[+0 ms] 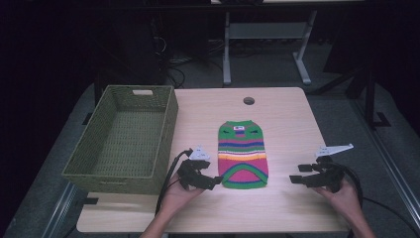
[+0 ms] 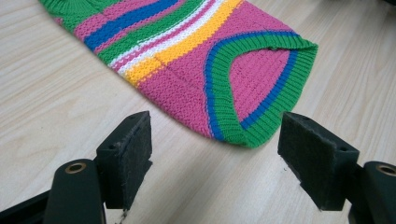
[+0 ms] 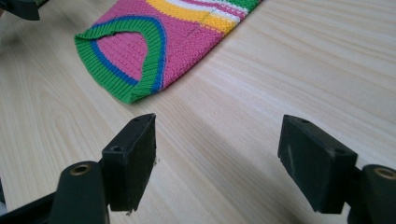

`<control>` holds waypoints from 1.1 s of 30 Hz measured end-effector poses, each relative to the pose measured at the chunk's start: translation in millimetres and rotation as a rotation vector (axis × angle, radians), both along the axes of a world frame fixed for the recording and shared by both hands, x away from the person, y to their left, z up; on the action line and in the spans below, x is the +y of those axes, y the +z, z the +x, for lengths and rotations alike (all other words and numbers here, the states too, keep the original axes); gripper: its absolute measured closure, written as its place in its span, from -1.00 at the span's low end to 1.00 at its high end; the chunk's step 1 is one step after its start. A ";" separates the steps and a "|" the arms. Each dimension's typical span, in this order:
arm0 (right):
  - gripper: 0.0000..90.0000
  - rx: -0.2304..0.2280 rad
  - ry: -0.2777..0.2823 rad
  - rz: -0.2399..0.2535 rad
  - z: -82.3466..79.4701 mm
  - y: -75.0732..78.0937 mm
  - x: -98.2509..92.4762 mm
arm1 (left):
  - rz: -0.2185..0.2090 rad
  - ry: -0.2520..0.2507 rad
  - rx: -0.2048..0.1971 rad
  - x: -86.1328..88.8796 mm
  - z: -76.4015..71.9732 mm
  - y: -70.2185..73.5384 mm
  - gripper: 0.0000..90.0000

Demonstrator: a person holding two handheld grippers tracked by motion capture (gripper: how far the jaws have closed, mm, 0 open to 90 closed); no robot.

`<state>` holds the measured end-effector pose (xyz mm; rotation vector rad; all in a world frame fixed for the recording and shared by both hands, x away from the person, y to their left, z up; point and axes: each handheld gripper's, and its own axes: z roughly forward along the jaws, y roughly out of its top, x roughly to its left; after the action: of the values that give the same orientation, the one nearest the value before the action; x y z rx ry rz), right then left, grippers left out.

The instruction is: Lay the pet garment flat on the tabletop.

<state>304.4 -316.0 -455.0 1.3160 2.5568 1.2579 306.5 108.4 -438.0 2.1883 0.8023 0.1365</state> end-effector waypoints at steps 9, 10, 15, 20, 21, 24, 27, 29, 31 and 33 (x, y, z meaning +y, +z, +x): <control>-0.40 0.000 -0.032 0.011 -11.5 -6.5 -12.0 | -0.001 0.017 0.003 7.6 -7.4 -2.4 -0.45; -0.40 0.001 -0.033 0.011 -12.8 -7.3 -13.4 | 0.005 0.013 -0.004 8.8 -7.5 -2.2 -0.46; -0.40 0.001 -0.047 0.015 -20.7 -11.1 -19.3 | -0.007 0.025 -0.010 11.5 -12.5 -1.9 -0.46; -0.41 -0.015 -0.060 0.019 -27.2 -14.5 -23.6 | 0.004 0.021 -0.013 13.7 -15.5 -2.2 -0.46; -0.42 -0.013 -0.063 0.021 -28.4 -14.5 -24.0 | 0.002 0.020 -0.015 14.6 -16.3 -2.6 -0.46; -0.42 -0.031 -0.060 0.012 -32.7 -13.0 -24.6 | 0.009 0.019 -0.015 16.7 -18.8 -3.4 -0.46; -0.42 -0.039 -0.055 0.017 -37.0 -11.4 -24.4 | 0.008 0.019 -0.018 18.1 -21.1 -4.1 -0.46; -0.43 -0.043 -0.054 0.013 -39.2 -11.2 -24.0 | 0.006 0.019 -0.015 19.1 -22.2 -3.2 -0.46; -0.44 -0.047 -0.058 0.011 -41.3 -11.3 -24.7 | 0.009 0.017 -0.024 20.1 -24.0 -1.9 -0.46; -0.45 -0.053 -0.062 0.016 -44.1 -11.3 -26.9 | 0.007 0.016 -0.024 21.0 -26.4 -1.3 -0.46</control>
<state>260.3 -342.8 -466.2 1.3354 2.4558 1.2872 280.2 129.4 -439.2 2.1832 0.8072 0.1742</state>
